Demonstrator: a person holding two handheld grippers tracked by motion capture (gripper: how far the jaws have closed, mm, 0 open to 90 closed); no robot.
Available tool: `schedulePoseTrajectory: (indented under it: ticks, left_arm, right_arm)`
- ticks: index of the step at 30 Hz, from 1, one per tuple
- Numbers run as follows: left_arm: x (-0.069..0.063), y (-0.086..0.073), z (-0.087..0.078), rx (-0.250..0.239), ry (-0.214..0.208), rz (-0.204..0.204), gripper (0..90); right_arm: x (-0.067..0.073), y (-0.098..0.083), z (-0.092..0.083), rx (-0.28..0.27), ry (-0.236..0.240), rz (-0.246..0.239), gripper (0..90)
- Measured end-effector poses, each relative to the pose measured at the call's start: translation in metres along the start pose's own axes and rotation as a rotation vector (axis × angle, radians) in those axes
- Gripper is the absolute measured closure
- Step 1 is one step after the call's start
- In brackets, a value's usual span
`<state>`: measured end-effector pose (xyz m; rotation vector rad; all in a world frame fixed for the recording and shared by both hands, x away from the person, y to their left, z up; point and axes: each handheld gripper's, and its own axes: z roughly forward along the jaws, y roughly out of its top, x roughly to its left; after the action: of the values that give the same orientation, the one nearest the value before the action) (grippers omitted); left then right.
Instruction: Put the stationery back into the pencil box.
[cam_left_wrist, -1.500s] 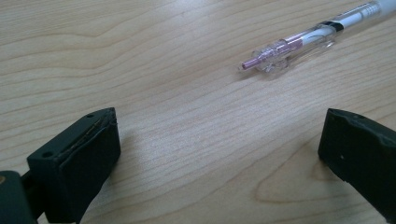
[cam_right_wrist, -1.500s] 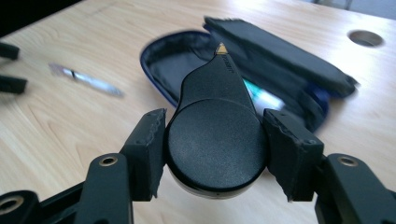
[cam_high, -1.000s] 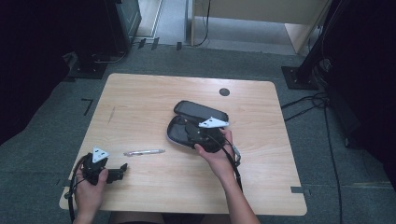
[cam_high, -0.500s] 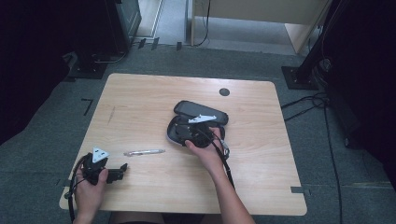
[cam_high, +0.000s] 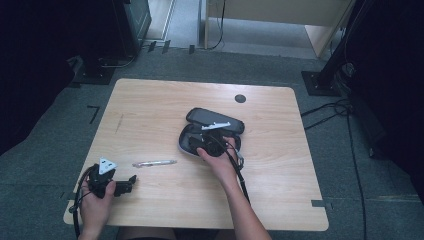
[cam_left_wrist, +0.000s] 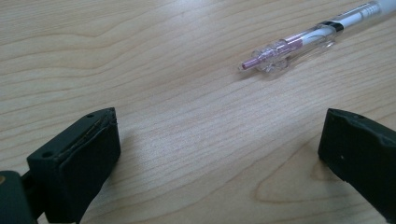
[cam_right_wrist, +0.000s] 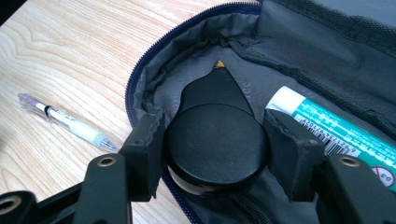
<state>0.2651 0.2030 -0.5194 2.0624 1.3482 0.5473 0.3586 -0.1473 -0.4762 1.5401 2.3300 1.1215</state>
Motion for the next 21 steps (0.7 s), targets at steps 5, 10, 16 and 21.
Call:
schedulePoseTrajectory:
  ticks: [5, 10, 16, 21]
  left_arm:
    - [0.0, 0.0, 0.0, 0.0, 0.0, 0.0, 0.0]
    - [0.0, 0.0, 0.0, 0.0, 0.0, 0.0, 0.0]
    - [0.0, 0.0, 0.0, 0.0, 0.0, 0.0, 0.0]
    - [0.0, 0.0, 0.0, -0.002, -0.002, -0.003, 0.0]
  right_arm:
    - [-0.002, 0.0, -0.003, 0.018, 0.013, 0.008, 39.0]
    - [-0.005, -0.001, -0.011, 0.012, 0.012, 0.017, 45.3]
    - [-0.014, -0.007, -0.028, -0.046, 0.012, 0.028, 63.2]
    - [-0.022, -0.017, -0.049, -0.106, 0.004, 0.022, 59.0]
